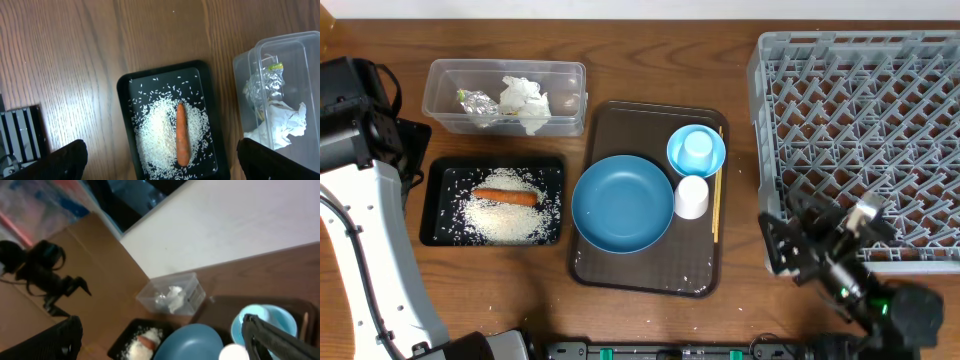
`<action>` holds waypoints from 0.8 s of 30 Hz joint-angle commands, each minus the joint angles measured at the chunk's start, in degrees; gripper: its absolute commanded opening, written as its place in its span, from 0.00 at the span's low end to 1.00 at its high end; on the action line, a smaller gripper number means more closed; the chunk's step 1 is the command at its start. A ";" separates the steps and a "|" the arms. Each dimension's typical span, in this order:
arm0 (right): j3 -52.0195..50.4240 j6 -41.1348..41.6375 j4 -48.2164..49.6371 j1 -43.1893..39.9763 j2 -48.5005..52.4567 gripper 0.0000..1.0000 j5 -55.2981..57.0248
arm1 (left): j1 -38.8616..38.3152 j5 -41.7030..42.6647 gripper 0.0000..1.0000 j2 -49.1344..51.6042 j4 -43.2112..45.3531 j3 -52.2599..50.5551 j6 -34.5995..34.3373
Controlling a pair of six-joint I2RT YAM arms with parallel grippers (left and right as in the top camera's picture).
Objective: Sort waste into correct bins and load items into the dishwasher rack
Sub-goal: 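Move the right gripper toward the white cup on the brown tray, then grasp the white cup with the right gripper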
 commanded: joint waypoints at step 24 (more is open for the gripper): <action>32.00 -22.95 -26.88 27.19 44.44 0.99 26.82 | 0.31 -0.31 0.98 0.02 -0.24 -0.46 -0.74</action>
